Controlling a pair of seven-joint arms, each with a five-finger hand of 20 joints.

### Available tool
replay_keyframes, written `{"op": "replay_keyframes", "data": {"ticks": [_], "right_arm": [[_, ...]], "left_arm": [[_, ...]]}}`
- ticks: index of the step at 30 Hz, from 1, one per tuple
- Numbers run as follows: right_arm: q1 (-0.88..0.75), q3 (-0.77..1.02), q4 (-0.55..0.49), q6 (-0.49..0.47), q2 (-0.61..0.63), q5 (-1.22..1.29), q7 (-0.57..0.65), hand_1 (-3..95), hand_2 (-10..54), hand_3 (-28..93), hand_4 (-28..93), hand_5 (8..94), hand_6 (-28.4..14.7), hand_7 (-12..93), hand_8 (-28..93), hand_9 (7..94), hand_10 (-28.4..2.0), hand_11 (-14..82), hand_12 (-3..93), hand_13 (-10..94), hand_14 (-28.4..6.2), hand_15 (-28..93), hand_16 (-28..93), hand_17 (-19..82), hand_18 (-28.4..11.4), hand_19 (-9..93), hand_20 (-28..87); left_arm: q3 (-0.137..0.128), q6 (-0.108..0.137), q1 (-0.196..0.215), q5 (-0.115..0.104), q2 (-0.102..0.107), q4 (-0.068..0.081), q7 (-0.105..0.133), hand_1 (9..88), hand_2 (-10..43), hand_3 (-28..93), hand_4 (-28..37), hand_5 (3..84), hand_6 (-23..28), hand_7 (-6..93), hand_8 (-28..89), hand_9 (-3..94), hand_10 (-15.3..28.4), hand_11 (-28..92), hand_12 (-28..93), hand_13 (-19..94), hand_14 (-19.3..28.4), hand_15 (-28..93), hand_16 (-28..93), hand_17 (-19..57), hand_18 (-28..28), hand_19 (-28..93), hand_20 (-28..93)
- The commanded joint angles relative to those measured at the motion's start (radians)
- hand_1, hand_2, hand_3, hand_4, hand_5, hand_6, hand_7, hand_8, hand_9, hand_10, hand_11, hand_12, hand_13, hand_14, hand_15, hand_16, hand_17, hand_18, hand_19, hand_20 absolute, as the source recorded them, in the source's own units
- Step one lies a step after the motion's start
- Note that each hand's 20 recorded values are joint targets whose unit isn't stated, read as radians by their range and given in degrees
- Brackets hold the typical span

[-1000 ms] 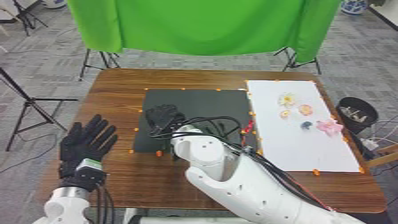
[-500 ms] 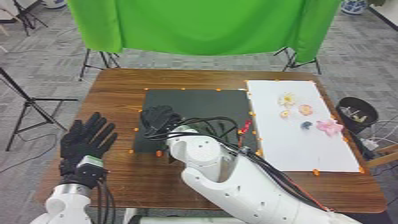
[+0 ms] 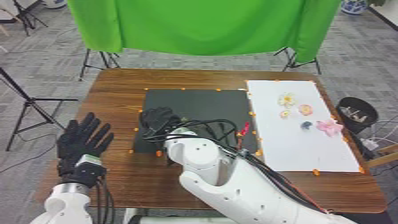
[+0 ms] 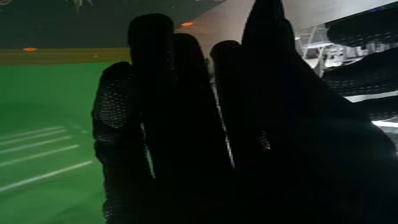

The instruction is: Arrange flowers

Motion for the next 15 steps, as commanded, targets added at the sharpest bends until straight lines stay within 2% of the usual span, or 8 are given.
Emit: {"op": "replay_keyframes", "data": {"ticks": [1,4,8,10,11,12,13,15], "right_arm": [[-0.035,0.116,-0.171,0.006,0.112,-0.013,-0.004,46.2,-9.5,84,-28,54.9,-1.7,18,-13,61.9,-14.3,15.2,15.8,62,-11.8,46,22,28,-22.9,80,37],[-0.096,0.228,-0.246,0.048,0.217,-0.016,0.026,45.2,-9.5,83,-28,52.1,-2.4,17,-13,58.3,-14.6,14.3,15.6,60,-12.5,46,20,27,-23.1,80,37],[-0.171,0.368,-0.296,0.09,0.372,0.051,0.131,43.0,-9.5,83,-28,50.8,-3.0,16,-13,55.3,-15.5,12.8,15.3,57,-13.1,45,19,25,-22.9,78,36],[-0.226,0.453,-0.305,0.092,0.435,0.063,0.164,42.4,-9.5,83,-28,50.6,-3.2,15,-12,54.0,-15.7,11.6,15.0,56,-13.4,44,19,25,-22.8,77,35],[-0.249,0.493,-0.307,0.078,0.46,0.064,0.173,42.3,-9.5,83,-28,50.6,-3.2,15,-12,53.5,-15.9,11.3,14.9,55,-13.5,44,19,25,-22.7,76,35],[-0.281,0.548,-0.313,0.027,0.474,0.065,0.177,42.3,-9.5,83,-28,50.6,-3.2,15,-12,53.1,-15.8,10.9,14.9,55,-13.5,43,18,25,-22.7,76,35],[-0.301,0.598,-0.322,-0.034,0.489,0.083,0.187,42.2,-9.5,83,-28,50.2,-3.3,15,-12,52.4,-15.6,10.4,14.7,55,-13.6,42,18,25,-22.7,76,35],[-0.345,0.666,-0.326,-0.044,0.516,0.122,0.226,41.6,-9.5,83,-28,44.5,-4.4,13,-11,47.6,-15.1,8.0,13.7,52,-14.1,37,17,24,-23.1,75,34]], "left_arm": [[-0.027,-0.046,0.043,-0.004,-0.041,-0.002,0.031,23.5,16.4,70,-28.3,31.8,10.5,14.2,-9,17.6,14.2,24,9,16,15.5,39,-7,-7.9,14.7,36,9],[-0.044,-0.068,0.058,0.008,-0.049,-0.004,0.014,23.5,16.4,70,-28.3,34.3,10.2,13.8,-9,22.1,14.8,24,9,18,15.9,39,-7,-7.9,14.8,36,9],[-0.049,-0.083,0.063,0.008,-0.056,-0.003,0.03,23.4,16.3,70,-28.3,36.6,10.2,13.0,-9,26.3,15.3,24,9,20,16.4,40,-7,-7.8,14.8,36,9],[-0.056,-0.09,0.07,0.012,-0.054,-0.007,0.028,23.4,16.3,70,-28.3,37.5,10.2,12.8,-9,27.3,15.4,24,9,20,16.4,40,-7,-7.8,14.8,35,9],[-0.058,-0.094,0.073,0.011,-0.051,-0.007,0.036,23.4,16.2,70,-28.3,37.7,10.1,12.8,-9,27.7,15.3,24,9,20,16.4,40,-7,-7.8,14.8,35,9],[-0.064,-0.092,0.075,0.013,-0.051,-0.008,0.031,23.4,16.2,71,-28.3,37.8,10.1,12.7,-9,28.1,15.5,24,10,20,16.4,40,-7,-7.7,14.8,35,9],[-0.064,-0.086,0.075,0.009,-0.047,-0.01,0.041,23.4,16.1,71,-28.3,37.9,10.1,12.7,-9,28.4,15.6,24,10,21,16.4,40,-7,-7.7,14.8,35,9],[-0.065,-0.076,0.076,0.003,-0.049,-0.013,0.047,23.5,16.1,71,-28.3,37.7,10.0,12.6,-9,28.2,15.5,24,10,21,16.5,40,-7,-7.7,14.8,35,9]]}}
